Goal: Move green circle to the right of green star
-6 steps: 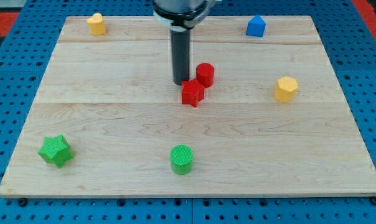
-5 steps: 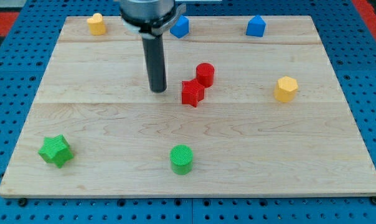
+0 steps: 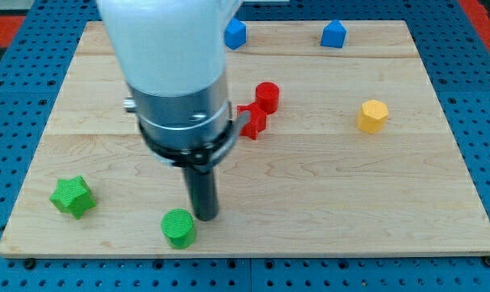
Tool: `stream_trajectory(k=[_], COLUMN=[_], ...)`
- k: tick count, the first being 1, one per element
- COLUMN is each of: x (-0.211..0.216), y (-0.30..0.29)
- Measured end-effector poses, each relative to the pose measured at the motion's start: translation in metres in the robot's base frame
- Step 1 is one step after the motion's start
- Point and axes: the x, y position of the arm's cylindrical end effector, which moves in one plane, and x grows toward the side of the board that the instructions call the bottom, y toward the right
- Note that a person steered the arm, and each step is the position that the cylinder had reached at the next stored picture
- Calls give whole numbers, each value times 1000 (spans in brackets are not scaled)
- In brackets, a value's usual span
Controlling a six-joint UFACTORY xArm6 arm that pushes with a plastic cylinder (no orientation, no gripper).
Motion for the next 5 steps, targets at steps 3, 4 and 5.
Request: stream_trajectory(k=[3,4,5], x=[47,41,-4], y=[-22,-105,-112])
